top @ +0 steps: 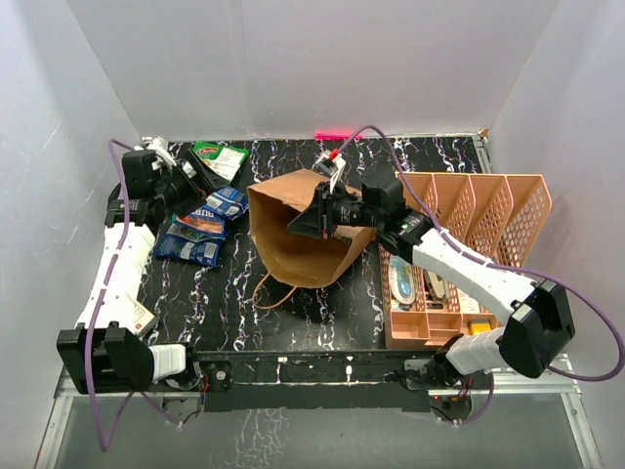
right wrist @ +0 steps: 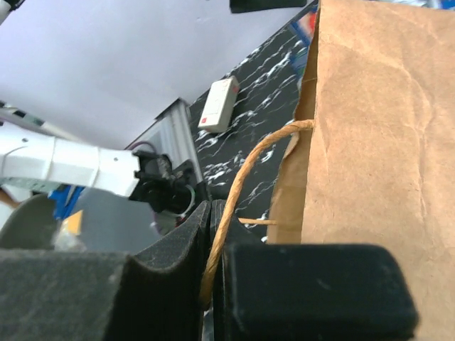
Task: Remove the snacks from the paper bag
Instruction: Adjust the paper bag at the center of the board.
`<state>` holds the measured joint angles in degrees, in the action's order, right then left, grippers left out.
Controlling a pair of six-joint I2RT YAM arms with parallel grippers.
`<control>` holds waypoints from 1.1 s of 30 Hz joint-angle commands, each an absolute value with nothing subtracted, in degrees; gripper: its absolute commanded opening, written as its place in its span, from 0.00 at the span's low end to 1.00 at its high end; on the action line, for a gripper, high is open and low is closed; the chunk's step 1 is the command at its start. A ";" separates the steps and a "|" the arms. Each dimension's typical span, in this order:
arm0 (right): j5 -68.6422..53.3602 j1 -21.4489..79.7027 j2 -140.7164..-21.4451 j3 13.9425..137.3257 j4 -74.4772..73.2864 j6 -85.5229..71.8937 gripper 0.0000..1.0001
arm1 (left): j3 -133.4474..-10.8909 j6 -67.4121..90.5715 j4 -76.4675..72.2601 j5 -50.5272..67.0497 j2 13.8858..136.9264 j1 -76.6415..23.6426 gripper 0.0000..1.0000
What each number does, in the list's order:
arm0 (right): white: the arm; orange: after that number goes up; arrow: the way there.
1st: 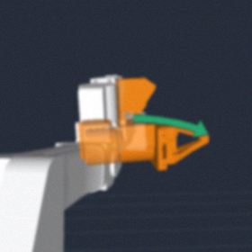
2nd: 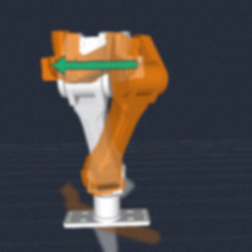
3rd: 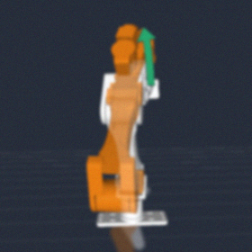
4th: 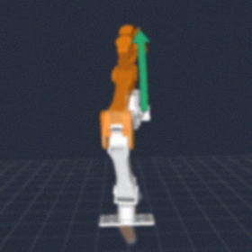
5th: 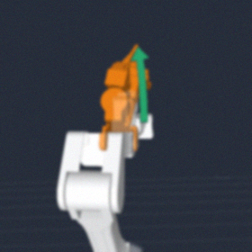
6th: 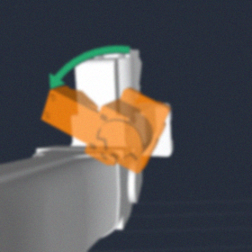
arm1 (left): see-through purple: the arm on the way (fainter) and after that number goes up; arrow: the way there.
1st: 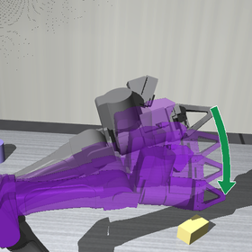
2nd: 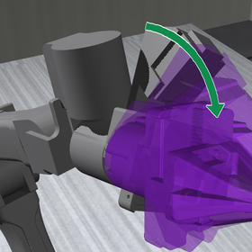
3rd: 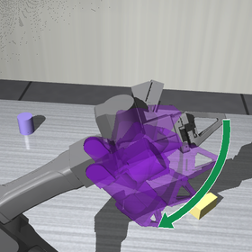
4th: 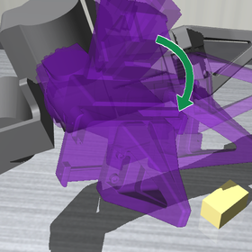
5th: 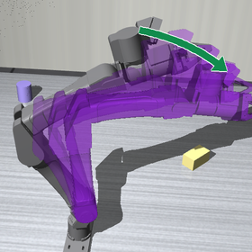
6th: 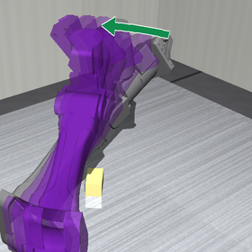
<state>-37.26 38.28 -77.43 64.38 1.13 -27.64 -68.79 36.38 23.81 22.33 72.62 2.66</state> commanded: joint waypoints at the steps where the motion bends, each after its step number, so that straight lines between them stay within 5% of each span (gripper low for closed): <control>1: -42.47 39.06 -77.78 63.58 9.58 -33.16 0.08 | -66.32 34.17 27.14 22.24 67.39 -0.10 0.87; 19: -38.78 43.23 -84.88 55.69 14.25 -39.93 0.08 | -48.57 36.69 27.11 30.06 51.77 -0.90 0.90; 33: -26.52 39.16 -81.09 65.57 3.01 -32.22 0.08 | -53.11 35.82 31.25 28.45 52.56 -1.23 0.90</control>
